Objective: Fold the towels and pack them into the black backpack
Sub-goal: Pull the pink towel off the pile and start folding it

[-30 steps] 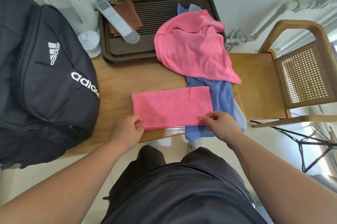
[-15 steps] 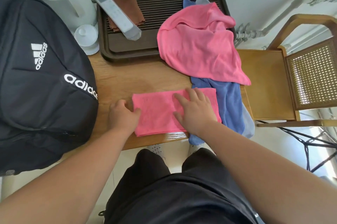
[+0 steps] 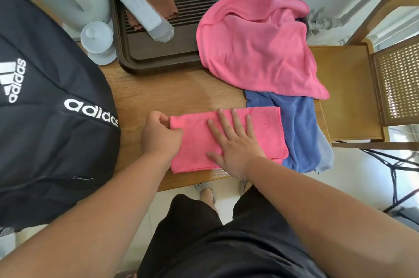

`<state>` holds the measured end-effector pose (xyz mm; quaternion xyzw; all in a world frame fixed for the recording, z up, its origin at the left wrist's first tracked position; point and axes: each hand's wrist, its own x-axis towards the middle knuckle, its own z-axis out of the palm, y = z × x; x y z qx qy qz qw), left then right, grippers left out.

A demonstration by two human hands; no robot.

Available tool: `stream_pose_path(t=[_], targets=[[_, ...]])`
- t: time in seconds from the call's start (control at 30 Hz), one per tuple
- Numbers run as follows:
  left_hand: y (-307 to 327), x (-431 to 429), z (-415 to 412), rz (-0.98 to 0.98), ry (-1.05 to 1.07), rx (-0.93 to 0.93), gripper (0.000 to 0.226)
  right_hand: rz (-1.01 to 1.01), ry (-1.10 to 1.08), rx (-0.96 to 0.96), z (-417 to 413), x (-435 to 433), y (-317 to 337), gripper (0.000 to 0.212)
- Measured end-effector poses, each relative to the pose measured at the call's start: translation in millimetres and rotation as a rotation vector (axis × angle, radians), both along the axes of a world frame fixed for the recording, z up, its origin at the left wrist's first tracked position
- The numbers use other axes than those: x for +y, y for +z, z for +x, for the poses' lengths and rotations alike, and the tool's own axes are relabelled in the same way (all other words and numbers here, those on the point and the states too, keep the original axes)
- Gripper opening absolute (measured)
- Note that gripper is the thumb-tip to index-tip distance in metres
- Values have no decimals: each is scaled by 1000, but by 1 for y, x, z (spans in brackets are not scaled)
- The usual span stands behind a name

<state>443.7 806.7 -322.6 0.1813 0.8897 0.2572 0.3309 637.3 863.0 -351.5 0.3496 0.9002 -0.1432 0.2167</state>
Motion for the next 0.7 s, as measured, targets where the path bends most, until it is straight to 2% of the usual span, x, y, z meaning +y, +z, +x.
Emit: stream_pose_path(t=[0.07,0.1,0.2,0.3,0.43,0.6,0.7], targets=[[2,1,0,19,157,-132,43,-13,8,-16,-1,1,1,82],[2,0,0,22,198,-211,43,-18,11,-27,-1,1,2,82],[2,-3,1,-31,142,-327,23,-32,18,-67,-4,2,8,85],[9,-4,2,-1,72,-297,10,-74,60,-108,-8,10,19,88],[25,-5,3,93,19,-314,23,-89,99,-46,3,23,48,82],[48,-4,18,174,-79,-201,23,-4,-217,110,40,30,80,72],[62,7,43,280,-172,-95,30,-89,-384,229,67,43,90,65]])
